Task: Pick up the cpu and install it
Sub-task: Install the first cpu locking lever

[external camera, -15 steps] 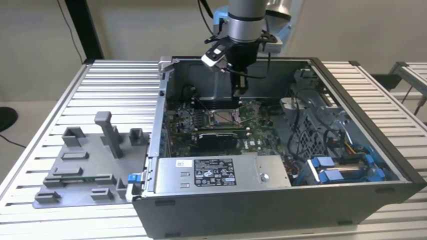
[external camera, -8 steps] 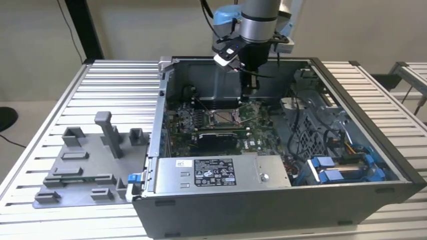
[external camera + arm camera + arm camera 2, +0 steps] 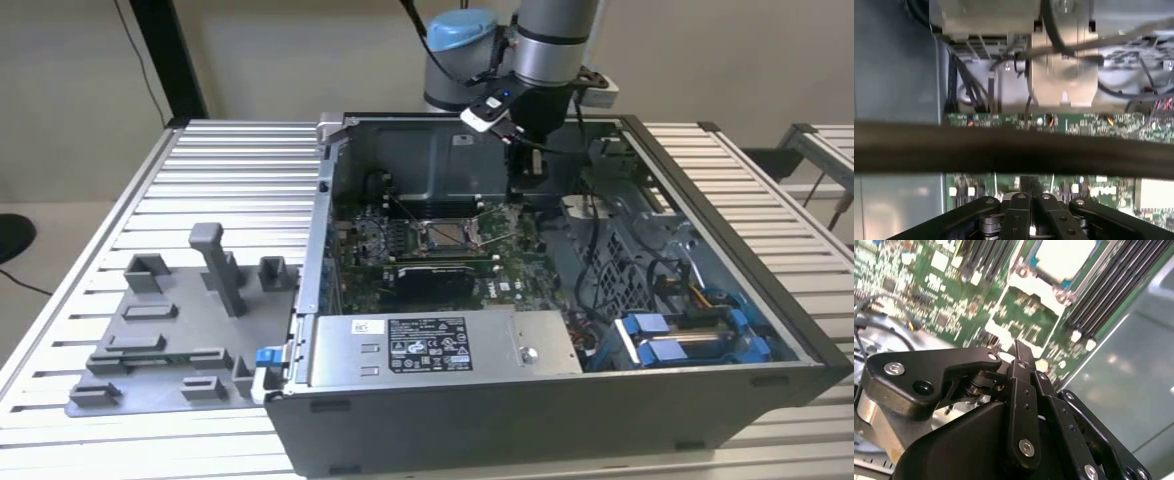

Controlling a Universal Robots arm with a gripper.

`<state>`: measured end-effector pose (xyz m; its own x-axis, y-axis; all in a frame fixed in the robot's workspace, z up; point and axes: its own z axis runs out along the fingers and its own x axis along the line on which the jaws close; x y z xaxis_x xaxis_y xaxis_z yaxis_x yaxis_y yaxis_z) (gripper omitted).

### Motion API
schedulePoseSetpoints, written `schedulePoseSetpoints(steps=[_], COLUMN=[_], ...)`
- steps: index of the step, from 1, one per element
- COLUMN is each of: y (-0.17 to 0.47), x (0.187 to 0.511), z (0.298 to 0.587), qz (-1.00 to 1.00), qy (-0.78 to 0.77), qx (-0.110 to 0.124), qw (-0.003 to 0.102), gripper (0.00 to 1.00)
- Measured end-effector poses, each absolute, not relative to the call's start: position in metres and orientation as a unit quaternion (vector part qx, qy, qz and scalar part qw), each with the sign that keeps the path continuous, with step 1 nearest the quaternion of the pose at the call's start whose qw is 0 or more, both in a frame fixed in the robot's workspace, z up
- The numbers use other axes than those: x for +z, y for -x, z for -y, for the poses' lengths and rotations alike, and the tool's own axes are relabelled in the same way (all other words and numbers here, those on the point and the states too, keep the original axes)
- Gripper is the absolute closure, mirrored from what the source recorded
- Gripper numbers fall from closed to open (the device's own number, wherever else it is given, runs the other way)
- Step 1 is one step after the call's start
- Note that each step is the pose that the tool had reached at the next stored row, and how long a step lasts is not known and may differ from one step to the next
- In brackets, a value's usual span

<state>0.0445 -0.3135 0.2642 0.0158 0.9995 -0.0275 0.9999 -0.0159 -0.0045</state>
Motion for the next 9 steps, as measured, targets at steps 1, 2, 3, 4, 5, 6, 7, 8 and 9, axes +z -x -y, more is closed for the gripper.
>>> schedulePoseSetpoints(steps=[1, 2, 3, 4, 5, 6, 7, 8, 9], y=[-0.049, -0.054, -0.058, -0.062, -0.065, -0.068, -0.070, -0.071, -0.072], x=[0.264, 0.264, 0.263, 0.263, 0.261, 0.260, 0.258, 0.257, 0.256], z=[0.313, 0.313, 0.313, 0.313, 0.313, 0.313, 0.313, 0.313, 0.313], qz=[-0.701, -0.701, -0.701, -0.702, -0.702, -0.702, -0.702, -0.702, -0.702], qy=[-0.713, -0.713, -0.713, -0.712, -0.712, -0.712, -0.712, -0.712, -0.712], qx=[-0.012, -0.012, -0.013, -0.013, -0.014, -0.014, -0.015, -0.016, -0.016], qw=[0.008, 0.007, 0.007, 0.006, 0.006, 0.005, 0.005, 0.004, 0.004], gripper=[1.00, 1.00, 1.00, 1.00, 1.00, 1.00, 1.00, 1.00, 1.00])
